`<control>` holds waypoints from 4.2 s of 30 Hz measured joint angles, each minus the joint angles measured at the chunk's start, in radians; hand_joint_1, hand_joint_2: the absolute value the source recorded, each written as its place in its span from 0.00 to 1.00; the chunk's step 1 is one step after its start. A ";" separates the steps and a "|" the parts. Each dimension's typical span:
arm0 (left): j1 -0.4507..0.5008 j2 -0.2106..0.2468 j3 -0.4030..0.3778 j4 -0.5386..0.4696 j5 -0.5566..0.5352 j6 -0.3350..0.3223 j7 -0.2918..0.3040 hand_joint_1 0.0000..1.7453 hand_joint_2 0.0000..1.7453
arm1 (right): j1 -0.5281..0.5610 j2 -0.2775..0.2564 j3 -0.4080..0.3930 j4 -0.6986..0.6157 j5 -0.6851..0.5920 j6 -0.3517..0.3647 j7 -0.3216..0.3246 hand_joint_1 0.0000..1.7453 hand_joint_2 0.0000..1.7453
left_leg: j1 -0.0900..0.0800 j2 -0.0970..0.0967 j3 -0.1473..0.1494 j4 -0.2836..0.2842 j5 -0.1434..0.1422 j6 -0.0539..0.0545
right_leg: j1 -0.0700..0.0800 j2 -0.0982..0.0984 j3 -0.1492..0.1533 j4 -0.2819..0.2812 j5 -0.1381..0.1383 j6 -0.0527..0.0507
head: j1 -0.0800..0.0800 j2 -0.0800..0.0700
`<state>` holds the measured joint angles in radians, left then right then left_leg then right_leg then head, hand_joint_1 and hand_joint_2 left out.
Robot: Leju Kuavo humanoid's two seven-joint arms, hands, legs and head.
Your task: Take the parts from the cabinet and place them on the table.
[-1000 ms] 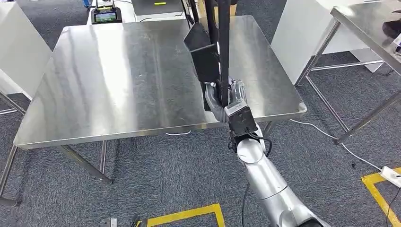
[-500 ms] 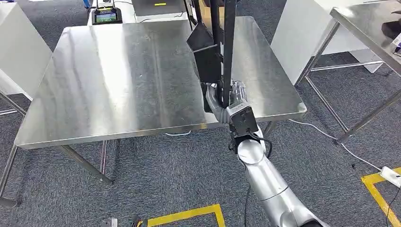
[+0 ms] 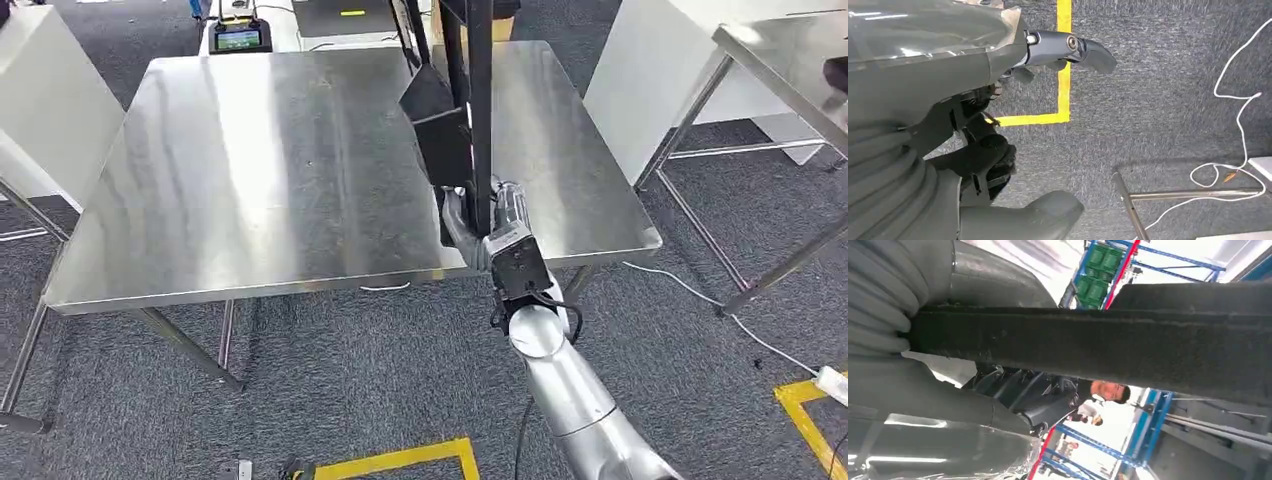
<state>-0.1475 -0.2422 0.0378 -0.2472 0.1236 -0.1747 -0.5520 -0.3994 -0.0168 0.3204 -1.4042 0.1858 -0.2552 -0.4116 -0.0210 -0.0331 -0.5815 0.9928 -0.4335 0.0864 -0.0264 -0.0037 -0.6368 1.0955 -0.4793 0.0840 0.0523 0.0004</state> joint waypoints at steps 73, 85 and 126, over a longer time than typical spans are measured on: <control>0.001 0.038 0.019 0.000 0.017 -0.104 -0.054 0.00 1.00 | -0.348 -0.125 0.026 0.996 1.382 -0.170 0.756 1.00 1.00 | -0.001 0.013 -0.060 -0.006 0.053 -0.020 | 0.013 0.003 0.158 -0.157 -0.019 -0.043 | -0.007 0.000; -0.010 0.047 0.028 0.000 0.047 -0.119 0.054 0.00 0.00 | -0.334 -0.079 0.036 1.064 1.384 -0.204 0.767 0.00 0.00 | 0.005 0.016 -0.057 -0.007 0.053 -0.021 | 0.014 0.003 0.156 -0.157 -0.019 -0.044 | -0.008 0.000; 0.054 0.047 0.214 0.009 0.069 -0.097 -0.085 0.00 0.00 | 0.485 0.299 -0.212 -0.299 0.229 -0.395 -0.254 0.00 0.00 | -0.004 0.014 -0.048 0.002 0.032 -0.013 | 0.006 0.004 0.165 -0.161 -0.031 -0.029 | -0.008 0.000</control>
<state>-0.0938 -0.1953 0.2522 -0.2380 0.1923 -0.2712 -0.6371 0.0856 0.2823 0.1088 -1.7028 0.4149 -0.6504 -0.6657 -0.0253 -0.0194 -0.6295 0.9948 -0.4019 0.0731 -0.0203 0.0000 -0.4716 0.9349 -0.5107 0.0553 0.0446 0.0004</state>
